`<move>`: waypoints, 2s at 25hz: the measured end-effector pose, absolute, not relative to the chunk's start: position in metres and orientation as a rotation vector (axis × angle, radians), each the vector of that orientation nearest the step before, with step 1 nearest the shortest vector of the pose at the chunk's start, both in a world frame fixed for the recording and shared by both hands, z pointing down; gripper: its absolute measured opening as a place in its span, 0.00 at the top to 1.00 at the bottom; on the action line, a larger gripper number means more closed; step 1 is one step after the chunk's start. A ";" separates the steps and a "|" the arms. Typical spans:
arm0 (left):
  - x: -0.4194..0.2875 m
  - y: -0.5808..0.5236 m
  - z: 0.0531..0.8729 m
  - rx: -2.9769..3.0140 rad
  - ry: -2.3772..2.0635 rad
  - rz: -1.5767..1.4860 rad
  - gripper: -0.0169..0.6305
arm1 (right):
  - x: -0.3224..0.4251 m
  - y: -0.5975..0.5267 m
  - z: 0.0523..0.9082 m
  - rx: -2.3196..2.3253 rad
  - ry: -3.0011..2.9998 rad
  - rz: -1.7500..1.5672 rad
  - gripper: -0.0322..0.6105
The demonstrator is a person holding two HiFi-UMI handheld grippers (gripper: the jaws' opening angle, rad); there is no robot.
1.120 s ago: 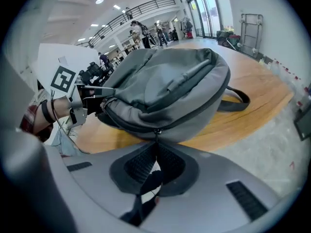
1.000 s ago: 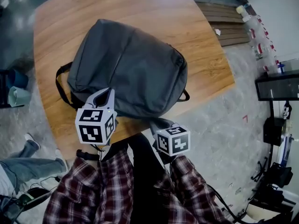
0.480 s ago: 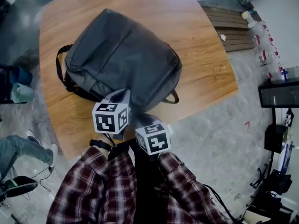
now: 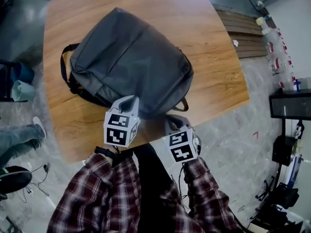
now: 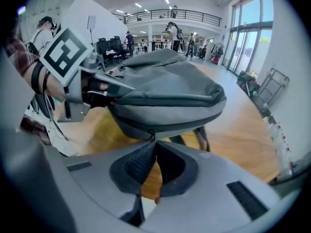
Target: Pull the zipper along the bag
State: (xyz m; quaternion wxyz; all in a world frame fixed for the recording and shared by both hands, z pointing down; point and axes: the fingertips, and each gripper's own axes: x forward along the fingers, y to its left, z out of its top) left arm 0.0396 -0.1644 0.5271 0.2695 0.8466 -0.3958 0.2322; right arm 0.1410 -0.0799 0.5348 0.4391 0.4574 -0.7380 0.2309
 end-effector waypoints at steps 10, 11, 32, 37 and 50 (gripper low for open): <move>0.040 -0.159 0.528 2.289 -1.041 0.614 0.96 | 0.245 -0.151 0.527 1.215 -1.740 0.510 0.92; 0.041 -0.159 0.528 2.286 -1.039 0.613 0.96 | 0.251 -0.157 0.529 1.219 -1.734 0.519 0.92; 0.034 -0.159 0.459 2.152 -1.046 0.573 0.96 | 0.047 -0.028 0.536 0.909 -2.091 0.789 0.92; -0.013 -0.149 0.482 2.131 -1.198 0.579 0.96 | -0.038 -0.014 0.532 0.725 -2.185 0.778 0.92; -0.027 -0.124 0.521 2.315 -1.121 0.843 0.96 | -0.029 -0.009 0.540 0.633 -2.132 0.648 0.92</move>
